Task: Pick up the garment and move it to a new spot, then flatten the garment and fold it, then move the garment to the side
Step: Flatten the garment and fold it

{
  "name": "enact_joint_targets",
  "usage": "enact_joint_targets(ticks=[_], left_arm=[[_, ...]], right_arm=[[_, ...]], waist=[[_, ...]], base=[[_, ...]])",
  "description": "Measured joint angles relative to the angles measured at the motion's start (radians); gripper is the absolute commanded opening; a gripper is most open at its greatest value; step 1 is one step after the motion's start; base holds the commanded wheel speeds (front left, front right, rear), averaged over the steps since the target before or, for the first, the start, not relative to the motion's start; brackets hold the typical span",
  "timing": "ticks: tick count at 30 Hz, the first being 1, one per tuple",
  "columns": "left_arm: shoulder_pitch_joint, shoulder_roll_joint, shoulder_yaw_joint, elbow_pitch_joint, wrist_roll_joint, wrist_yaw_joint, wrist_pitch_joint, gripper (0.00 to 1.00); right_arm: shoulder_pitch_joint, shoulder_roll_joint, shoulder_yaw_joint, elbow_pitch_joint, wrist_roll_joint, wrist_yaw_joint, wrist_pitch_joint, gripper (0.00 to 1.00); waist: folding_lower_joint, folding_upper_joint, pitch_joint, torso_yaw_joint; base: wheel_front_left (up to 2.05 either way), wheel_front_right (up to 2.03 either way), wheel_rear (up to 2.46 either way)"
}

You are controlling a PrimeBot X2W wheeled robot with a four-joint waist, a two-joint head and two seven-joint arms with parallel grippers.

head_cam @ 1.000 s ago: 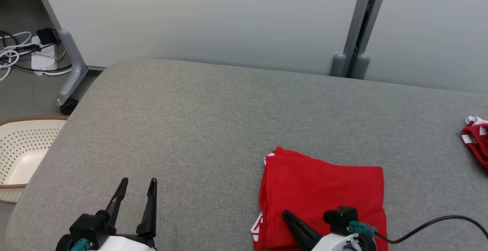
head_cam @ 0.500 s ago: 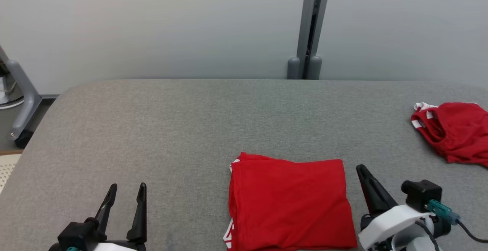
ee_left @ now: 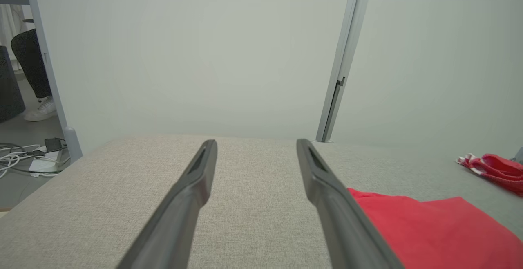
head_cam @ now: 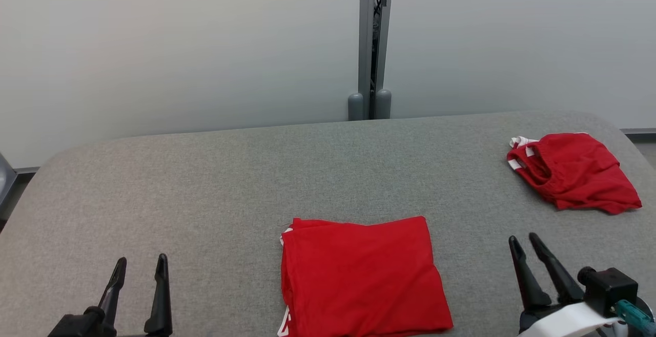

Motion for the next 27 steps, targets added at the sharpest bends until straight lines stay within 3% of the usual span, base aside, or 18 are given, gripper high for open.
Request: enact_joint_targets(ticks=[14, 27], left_arm=[[0.086, -0.001, -0.003, -0.043, -0.002, 0.026, 0.0, 1.0], [0.118, 0.009, -0.021, -0.078, 0.035, 0.032, 0.0, 1.0]], right_arm=[[0.094, 0.033, -0.071, -0.094, -0.025, 0.0, 0.0, 1.0], [0.112, 0.042, -0.08, -0.093, -0.031, 0.0, 0.0, 1.0]], waist=[[0.0, 0.0, -0.026, -0.005], [0.0, 0.0, -0.026, 0.004]], base=[[0.0, 0.0, 0.0], [0.0, 0.0, 0.0]])
